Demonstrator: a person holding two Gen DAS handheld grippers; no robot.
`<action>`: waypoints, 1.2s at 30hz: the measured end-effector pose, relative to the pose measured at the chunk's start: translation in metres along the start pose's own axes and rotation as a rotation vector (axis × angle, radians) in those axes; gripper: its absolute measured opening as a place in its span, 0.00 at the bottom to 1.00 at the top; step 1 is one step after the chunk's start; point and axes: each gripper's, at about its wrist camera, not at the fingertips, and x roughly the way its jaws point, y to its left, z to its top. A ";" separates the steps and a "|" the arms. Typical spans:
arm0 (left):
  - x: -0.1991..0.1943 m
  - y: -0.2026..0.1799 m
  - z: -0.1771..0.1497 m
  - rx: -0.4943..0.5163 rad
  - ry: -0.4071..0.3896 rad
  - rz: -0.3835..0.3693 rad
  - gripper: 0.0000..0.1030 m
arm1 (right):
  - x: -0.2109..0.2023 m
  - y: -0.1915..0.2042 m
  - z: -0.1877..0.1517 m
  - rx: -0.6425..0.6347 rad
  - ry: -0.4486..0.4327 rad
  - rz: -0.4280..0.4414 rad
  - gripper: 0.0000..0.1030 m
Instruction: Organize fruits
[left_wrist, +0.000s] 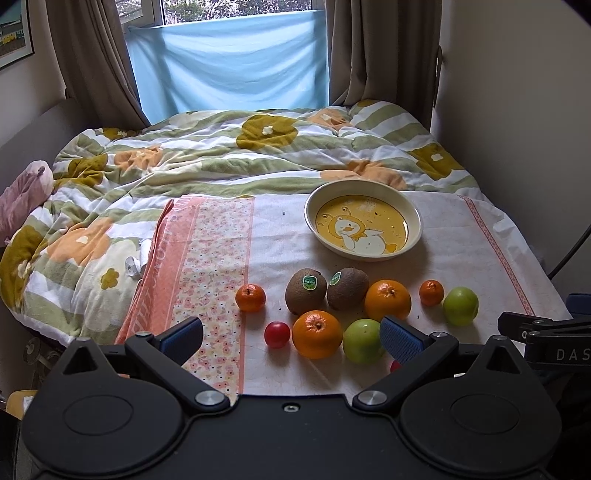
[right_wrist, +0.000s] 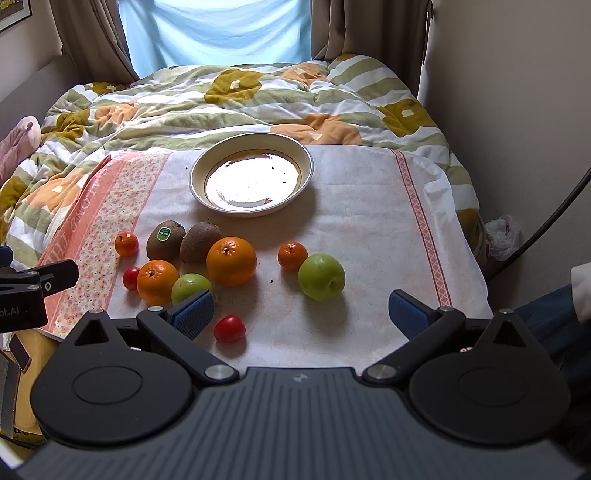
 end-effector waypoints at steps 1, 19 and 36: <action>0.000 0.000 0.000 -0.001 -0.001 0.000 1.00 | 0.000 0.000 0.000 0.000 0.000 0.000 1.00; -0.003 -0.001 0.001 0.001 -0.006 -0.001 1.00 | -0.003 0.001 0.000 0.000 -0.003 0.000 1.00; -0.004 -0.003 0.001 0.000 -0.010 -0.008 1.00 | -0.003 0.000 0.000 0.000 -0.005 -0.001 1.00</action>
